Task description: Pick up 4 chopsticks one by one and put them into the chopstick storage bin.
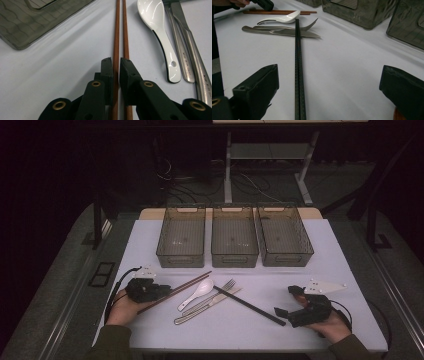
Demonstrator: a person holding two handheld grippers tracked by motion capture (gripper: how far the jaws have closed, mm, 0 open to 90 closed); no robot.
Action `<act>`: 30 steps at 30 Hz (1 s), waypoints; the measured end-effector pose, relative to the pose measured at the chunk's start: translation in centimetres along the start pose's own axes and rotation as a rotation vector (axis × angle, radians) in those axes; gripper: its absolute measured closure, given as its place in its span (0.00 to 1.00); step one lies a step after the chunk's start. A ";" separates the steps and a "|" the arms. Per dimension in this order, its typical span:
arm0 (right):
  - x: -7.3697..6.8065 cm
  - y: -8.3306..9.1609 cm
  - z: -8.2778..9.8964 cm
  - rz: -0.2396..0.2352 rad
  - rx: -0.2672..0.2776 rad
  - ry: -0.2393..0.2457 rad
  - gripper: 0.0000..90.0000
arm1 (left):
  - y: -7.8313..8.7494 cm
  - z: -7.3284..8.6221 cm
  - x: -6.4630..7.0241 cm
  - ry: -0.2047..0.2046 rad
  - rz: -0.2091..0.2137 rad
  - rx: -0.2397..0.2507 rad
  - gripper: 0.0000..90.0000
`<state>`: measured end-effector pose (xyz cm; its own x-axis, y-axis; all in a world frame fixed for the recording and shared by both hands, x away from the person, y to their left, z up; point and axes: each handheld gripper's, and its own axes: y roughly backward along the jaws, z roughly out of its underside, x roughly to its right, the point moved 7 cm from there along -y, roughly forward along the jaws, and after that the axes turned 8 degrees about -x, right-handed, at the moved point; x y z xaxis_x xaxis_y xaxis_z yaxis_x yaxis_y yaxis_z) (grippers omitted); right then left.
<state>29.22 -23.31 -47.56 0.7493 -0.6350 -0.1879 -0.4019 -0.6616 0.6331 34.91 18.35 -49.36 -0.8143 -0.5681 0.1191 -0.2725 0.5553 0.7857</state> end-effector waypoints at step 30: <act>-0.1 0.0 -0.1 -0.003 0.002 -0.003 0.03 | -0.3 0.1 0.1 -0.064 -0.046 -0.026 0.93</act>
<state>29.17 -23.22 -47.50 0.7487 -0.6344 -0.1923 -0.4005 -0.6641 0.6313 34.87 18.17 -49.63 -0.8325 -0.5522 0.0437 -0.2979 0.5127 0.8052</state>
